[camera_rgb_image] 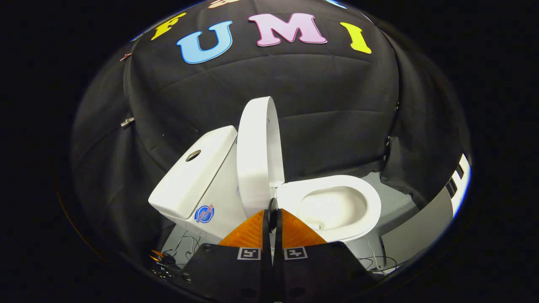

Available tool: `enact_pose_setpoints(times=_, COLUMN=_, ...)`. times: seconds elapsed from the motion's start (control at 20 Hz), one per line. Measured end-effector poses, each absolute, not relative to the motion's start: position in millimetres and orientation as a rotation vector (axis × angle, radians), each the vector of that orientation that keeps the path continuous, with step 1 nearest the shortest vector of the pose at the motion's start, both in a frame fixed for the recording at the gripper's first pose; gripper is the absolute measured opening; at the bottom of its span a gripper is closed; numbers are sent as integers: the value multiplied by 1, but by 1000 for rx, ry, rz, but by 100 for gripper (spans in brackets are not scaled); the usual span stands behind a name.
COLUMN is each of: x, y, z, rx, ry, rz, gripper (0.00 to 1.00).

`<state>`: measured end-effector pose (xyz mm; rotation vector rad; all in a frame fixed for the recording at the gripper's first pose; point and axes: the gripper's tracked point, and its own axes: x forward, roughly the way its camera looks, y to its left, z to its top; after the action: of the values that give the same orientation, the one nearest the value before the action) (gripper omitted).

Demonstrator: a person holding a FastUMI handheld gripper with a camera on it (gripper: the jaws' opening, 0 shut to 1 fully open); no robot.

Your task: Open the toilet lid.

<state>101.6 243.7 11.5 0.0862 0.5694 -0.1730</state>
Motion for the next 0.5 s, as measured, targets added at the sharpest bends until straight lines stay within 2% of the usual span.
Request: enact_pose_setpoints(times=0.5, x=110, y=278, z=7, rx=7, ry=573, rz=-214, gripper=5)
